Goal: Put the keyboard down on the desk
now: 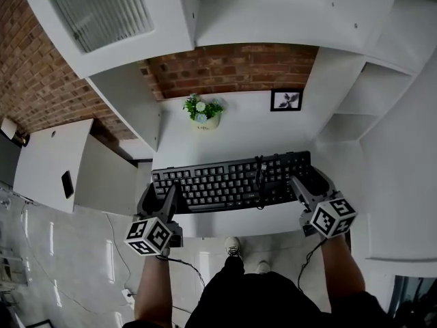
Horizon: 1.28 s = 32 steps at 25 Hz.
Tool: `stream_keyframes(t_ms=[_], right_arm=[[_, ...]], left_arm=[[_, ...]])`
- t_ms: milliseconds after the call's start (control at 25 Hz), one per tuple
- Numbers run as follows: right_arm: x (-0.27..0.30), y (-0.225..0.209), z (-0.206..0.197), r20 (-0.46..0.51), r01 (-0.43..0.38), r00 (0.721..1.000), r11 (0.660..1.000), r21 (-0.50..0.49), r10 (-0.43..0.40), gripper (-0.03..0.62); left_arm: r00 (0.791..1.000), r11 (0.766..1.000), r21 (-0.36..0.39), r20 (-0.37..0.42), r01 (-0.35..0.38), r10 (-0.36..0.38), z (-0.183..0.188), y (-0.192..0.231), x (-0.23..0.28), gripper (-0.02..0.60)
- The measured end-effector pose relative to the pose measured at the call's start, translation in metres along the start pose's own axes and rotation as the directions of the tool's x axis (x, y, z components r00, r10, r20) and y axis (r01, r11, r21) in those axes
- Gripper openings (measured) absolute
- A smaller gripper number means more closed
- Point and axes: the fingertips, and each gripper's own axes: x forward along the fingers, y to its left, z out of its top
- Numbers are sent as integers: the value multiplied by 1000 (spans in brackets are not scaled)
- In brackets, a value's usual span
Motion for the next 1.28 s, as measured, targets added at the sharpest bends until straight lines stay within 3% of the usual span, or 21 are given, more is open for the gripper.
stream_keyframes(t_ms=[360,680,1280], right_arm=[[42,-17,-31,-72,53,996,998,41,-50,281],[76,-40,-68,-161,95,983,993,69,-83,281],[115,-76,-157,-342,170,933,973,155,-108,281]], left_arm=[[995,999,-34,-103,5,-9,-30,32,50,336],[976,997,-78,-217,-11,-6,-73,55,89,336],[907,991,-123,-421,-49,-7,-161,84,128,336]])
